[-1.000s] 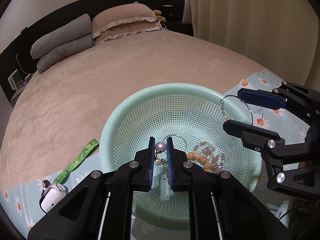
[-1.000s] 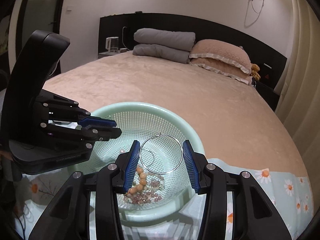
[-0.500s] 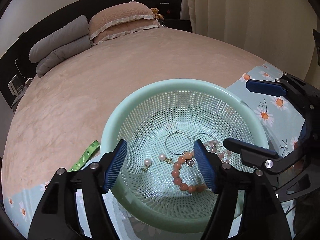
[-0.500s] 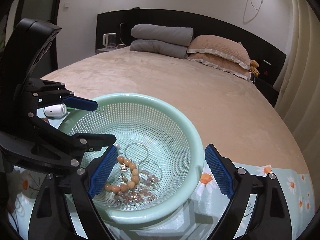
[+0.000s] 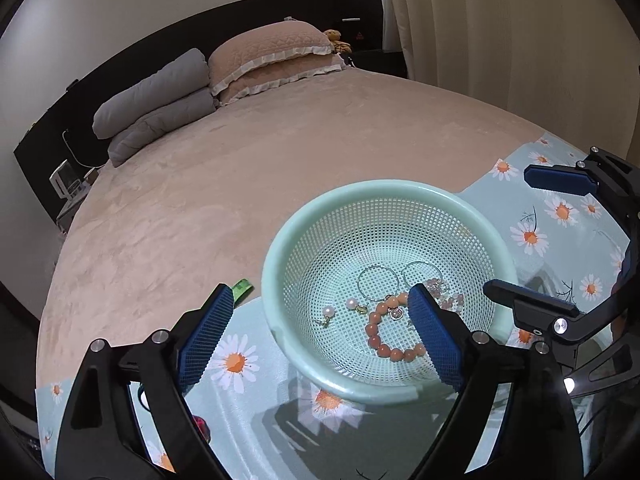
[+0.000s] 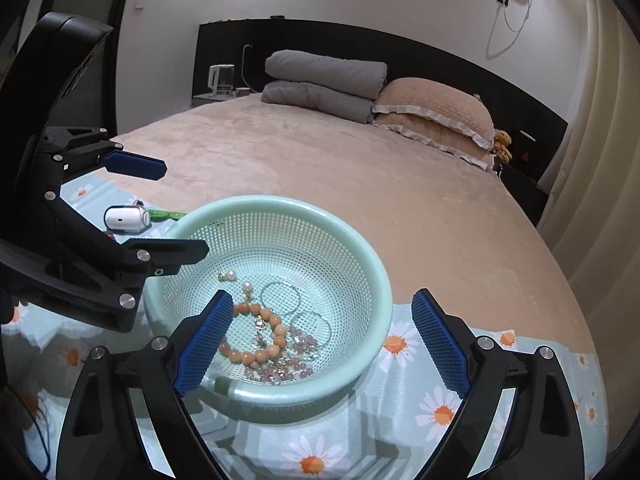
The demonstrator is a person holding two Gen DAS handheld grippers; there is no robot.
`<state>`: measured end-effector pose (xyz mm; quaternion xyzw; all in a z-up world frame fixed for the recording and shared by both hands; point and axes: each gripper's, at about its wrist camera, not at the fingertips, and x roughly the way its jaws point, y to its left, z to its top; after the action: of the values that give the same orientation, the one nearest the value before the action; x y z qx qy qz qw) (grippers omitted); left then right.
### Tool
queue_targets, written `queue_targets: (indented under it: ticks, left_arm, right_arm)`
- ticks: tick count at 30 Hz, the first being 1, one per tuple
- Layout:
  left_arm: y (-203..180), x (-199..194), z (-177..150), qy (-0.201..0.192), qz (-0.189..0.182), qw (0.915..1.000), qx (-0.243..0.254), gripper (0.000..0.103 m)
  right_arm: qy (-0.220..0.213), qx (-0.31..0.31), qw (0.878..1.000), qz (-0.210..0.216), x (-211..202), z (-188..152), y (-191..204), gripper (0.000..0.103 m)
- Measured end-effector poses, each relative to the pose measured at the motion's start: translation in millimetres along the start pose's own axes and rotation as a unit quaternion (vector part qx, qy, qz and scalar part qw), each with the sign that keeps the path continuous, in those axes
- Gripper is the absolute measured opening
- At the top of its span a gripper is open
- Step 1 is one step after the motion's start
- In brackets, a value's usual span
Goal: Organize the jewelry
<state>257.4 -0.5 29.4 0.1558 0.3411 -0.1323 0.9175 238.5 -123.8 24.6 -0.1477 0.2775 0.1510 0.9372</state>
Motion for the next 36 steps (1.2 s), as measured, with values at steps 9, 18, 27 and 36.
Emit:
queue_targets:
  ticks: [9,18,27,36]
  left_arm:
    - [-6.9,-59.2,-8.9,-0.024,0.034,0.9990,-0.019,0.097]
    - [-16.4,-94.6,-34.7,-0.039,0.106,0.9921,-0.055,0.097]
    - [-17.7,-101.0,-72.7,-0.057,0.092,0.9874,-0.115,0.097]
    - [-35.3,-79.3,-83.0,-0.038,0.067,0.9898,-0.120,0.097]
  right_arm:
    - [-0.015,-0.008,1.000,-0.008,-57.7,4.9,5.0,0.088]
    - [-0.018,-0.009,0.999,-0.040,-95.7,-2.3,9.8,0.094]
    - [-0.032,0.041,0.998,-0.033,-105.8,-36.4,3.8,0.095]
    - [0.010,0.033,0.998,-0.049,-73.7,-67.7,13.7,0.095]
